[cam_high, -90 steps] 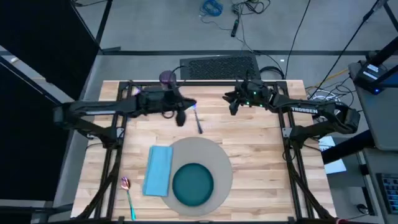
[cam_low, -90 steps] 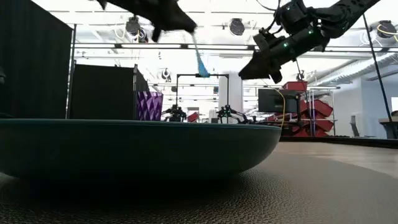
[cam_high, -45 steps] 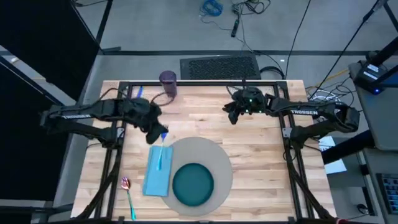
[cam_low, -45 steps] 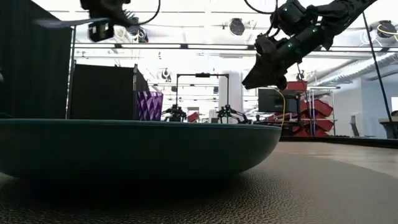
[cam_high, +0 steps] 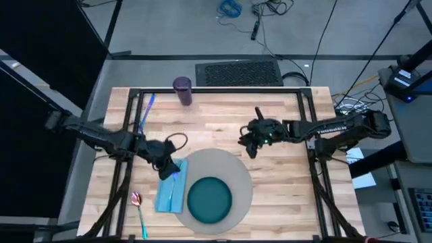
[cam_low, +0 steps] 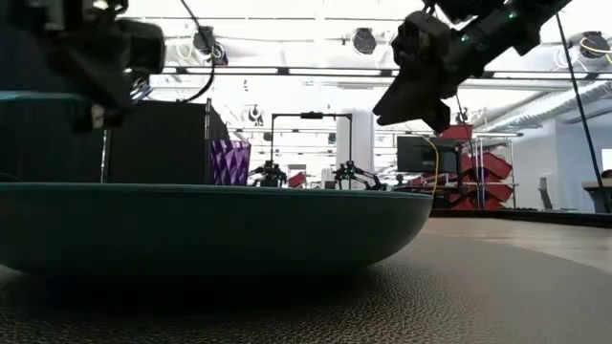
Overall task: Set table place
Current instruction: Put the blue fork on the blue table napkin, then move the blue table knife to the right of gray placemat
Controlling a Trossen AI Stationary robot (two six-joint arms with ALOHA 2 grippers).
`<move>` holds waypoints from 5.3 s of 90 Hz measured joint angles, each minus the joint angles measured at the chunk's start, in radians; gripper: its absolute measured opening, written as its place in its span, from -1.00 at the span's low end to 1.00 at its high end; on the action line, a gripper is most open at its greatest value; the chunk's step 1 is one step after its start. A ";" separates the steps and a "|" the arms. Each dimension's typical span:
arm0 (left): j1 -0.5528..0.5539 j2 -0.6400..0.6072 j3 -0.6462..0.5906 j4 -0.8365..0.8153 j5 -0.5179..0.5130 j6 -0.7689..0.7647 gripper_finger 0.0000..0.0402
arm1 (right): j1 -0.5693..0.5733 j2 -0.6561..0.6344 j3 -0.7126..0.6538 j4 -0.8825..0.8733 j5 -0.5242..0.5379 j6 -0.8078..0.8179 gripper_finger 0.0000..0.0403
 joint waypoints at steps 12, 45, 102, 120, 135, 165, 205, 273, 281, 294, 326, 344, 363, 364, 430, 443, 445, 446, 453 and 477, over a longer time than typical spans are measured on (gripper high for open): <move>-0.030 -0.009 -0.093 0.120 -0.055 -0.040 -1.00 | 0.042 0.000 0.000 0.000 0.044 0.028 -0.53; -0.026 -0.009 -0.218 0.199 -0.093 -0.059 -1.00 | 0.069 0.000 0.000 0.010 0.080 0.059 -0.53; -0.027 -0.009 -0.230 0.198 -0.161 -0.005 -1.00 | 0.069 0.000 -0.001 0.017 0.104 0.069 -0.53; -0.027 -0.008 -0.230 0.173 -0.164 -0.003 -1.00 | 0.069 0.000 -0.001 0.017 0.105 0.069 -0.53; -0.027 0.008 -0.230 0.166 -0.167 0.002 -0.97 | 0.069 0.000 -0.001 0.017 0.104 0.068 -0.53; -0.027 0.076 -0.230 0.167 -0.166 -0.001 -0.57 | 0.069 0.000 -0.001 0.017 0.104 0.066 -0.53; -0.027 0.082 -0.230 0.189 -0.178 -0.006 -0.45 | 0.069 0.000 -0.001 0.017 0.104 0.067 -0.53; -0.027 0.074 -0.229 0.121 -0.100 -0.059 -0.45 | 0.069 0.000 -0.001 0.017 0.100 0.068 -0.53; -0.027 0.074 -0.229 0.122 -0.099 -0.059 -0.45 | 0.069 0.000 -0.001 0.017 0.100 0.068 -0.53; -0.027 0.073 -0.229 0.122 -0.099 -0.058 -0.45 | 0.069 0.000 -0.001 0.017 0.100 0.069 -0.53; -0.027 0.017 -0.220 0.064 -0.084 -0.057 -0.46 | 0.069 0.000 -0.001 0.017 0.100 0.069 -0.53; -0.027 -0.024 -0.160 -0.171 -0.104 -0.046 -0.46 | 0.069 0.000 -0.001 0.017 0.100 0.069 -0.53; -0.027 -0.071 -0.107 -0.175 -0.146 -0.004 -0.46 | 0.069 0.000 -0.001 0.017 0.100 0.069 -0.53; -0.027 -0.073 -0.101 -0.175 -0.149 0.000 -0.46 | 0.069 0.000 -0.001 0.017 0.099 0.069 -0.53; 0.094 -0.138 0.169 -0.723 -0.227 0.057 -0.46 | 0.076 0.011 -0.001 0.011 0.100 0.029 -0.53; 0.072 -0.114 0.164 -0.732 -0.209 0.000 -0.46 | 0.096 0.034 -0.001 0.016 0.099 0.011 -0.53; 0.071 -0.114 0.164 -0.736 -0.239 -0.003 -0.46 | 0.098 0.038 -0.001 0.019 0.099 0.006 -0.53; 0.073 -0.114 0.164 -0.737 -0.253 -0.003 -0.46 | 0.099 0.040 -0.001 0.018 0.099 0.004 -0.53; 0.100 -0.110 0.164 -0.756 -0.375 0.027 -0.46 | 0.103 0.059 -0.001 0.024 0.099 0.002 -0.53; 0.337 -0.100 0.164 -0.778 -0.544 0.165 -0.46 | 0.135 0.138 -0.001 0.064 0.098 -0.008 -0.53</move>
